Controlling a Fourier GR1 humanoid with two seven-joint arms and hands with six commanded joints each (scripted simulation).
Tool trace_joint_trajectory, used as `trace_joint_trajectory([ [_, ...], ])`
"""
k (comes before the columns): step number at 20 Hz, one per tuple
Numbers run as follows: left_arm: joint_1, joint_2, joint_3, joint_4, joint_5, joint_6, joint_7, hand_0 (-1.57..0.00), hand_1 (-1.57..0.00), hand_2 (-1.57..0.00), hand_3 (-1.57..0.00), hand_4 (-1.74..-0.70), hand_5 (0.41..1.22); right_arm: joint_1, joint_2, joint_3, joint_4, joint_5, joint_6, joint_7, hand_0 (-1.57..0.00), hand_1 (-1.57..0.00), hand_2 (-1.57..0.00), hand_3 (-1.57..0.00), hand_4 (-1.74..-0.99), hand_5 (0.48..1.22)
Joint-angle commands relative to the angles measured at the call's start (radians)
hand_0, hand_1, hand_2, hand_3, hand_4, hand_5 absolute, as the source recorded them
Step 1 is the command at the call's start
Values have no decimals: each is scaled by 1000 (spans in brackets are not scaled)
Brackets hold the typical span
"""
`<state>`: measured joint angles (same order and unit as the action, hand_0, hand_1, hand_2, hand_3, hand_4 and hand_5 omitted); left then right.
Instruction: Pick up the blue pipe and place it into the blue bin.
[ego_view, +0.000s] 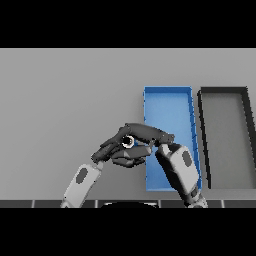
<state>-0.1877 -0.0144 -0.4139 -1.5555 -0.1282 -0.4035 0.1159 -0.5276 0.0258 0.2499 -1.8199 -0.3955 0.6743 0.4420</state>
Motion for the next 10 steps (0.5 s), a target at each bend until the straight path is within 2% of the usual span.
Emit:
trace_joint_trajectory([
  [1,2,-6,-6,-4,0,2,1,-10,-9,-9,-7,-971,493,-36,1,-19,3,-50,-34,66,-1571,-1571,-1571,-1571,-1494,1221],
  [2,8,2,-2,1,-2,2,-5,-8,-7,-7,-5,-973,489,-71,2,-39,-1,-100,-75,109,-1571,-1571,-1571,-1571,-1494,1221],
  [5,12,4,-11,-7,-8,-1,-4,-3,-3,-3,-2,-961,475,-211,-51,-125,-2,-260,-176,159,-1571,-1571,-1571,-1571,-1496,1221],
  [7,11,22,1,-14,-5,-3,-12,-2,-2,-2,-1,-954,474,-304,-78,-184,43,-304,-215,145,-1571,-1571,-1571,-1571,-1497,1221],
  [8,15,22,-3,-12,-6,-7,-22,-1,-1,-1,-1,-951,473,-347,-95,-217,54,-314,-261,140,-1571,-1571,-1571,-1571,-1497,1221],
  [10,27,28,-11,-39,-5,-11,-32,0,0,0,0,-947,468,-415,-127,-275,131,-260,-299,97,-1571,-1571,-1571,-1571,-1498,1221],
])
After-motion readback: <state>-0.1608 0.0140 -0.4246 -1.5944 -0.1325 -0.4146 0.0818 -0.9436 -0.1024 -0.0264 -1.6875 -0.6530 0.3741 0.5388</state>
